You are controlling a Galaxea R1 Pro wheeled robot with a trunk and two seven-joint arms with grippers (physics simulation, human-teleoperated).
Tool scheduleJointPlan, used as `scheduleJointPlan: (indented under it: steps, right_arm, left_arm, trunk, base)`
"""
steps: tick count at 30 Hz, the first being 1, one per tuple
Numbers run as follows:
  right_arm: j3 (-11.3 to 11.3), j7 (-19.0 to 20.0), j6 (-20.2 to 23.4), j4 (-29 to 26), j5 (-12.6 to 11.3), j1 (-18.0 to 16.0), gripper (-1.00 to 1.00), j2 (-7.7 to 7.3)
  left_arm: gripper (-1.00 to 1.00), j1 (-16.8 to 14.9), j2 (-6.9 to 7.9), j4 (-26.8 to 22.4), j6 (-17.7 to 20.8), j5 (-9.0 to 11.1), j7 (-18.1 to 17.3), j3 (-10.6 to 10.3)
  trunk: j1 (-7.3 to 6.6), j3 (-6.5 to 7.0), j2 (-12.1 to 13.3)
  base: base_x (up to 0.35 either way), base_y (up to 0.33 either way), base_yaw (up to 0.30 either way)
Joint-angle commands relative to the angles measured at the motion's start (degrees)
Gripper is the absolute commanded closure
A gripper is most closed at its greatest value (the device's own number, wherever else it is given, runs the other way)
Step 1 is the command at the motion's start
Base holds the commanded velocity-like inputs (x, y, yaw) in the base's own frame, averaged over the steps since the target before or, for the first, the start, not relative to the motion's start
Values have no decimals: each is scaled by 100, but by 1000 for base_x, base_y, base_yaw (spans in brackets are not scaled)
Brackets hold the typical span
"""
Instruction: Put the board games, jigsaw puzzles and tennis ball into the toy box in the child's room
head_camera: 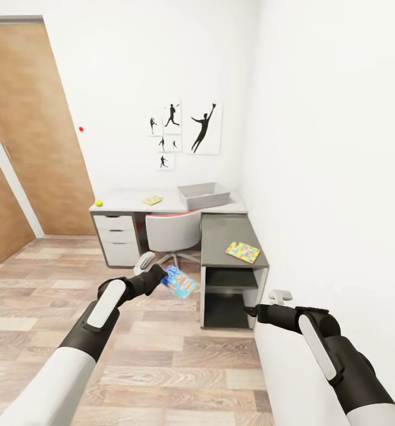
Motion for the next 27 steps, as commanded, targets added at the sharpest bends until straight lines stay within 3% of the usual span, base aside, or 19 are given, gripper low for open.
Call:
scheduleJointPlan:
  steps: [1, 18, 27]
  right_arm:
    - [4, 33, 18, -4, 32, -5, -100, -4]
    - [43, 33, 17, -4, 32, -2, -100, -5]
    - [82, 33, 14, -4, 32, -2, -100, -1]
  left_arm:
    - [100, -5, -1, -9, 7, 67, 54, -1]
    - [100, 4, 0, -9, 7, 67, 46, 4]
    - [100, 5, 0, -9, 7, 67, 46, 7]
  trunk:
    - [7, -13, -13]
    - [7, -13, -13]
    - [7, -13, -13]
  base:
    - [277, -161, 0]
    - [278, -155, 0]
    - [95, -41, 0]
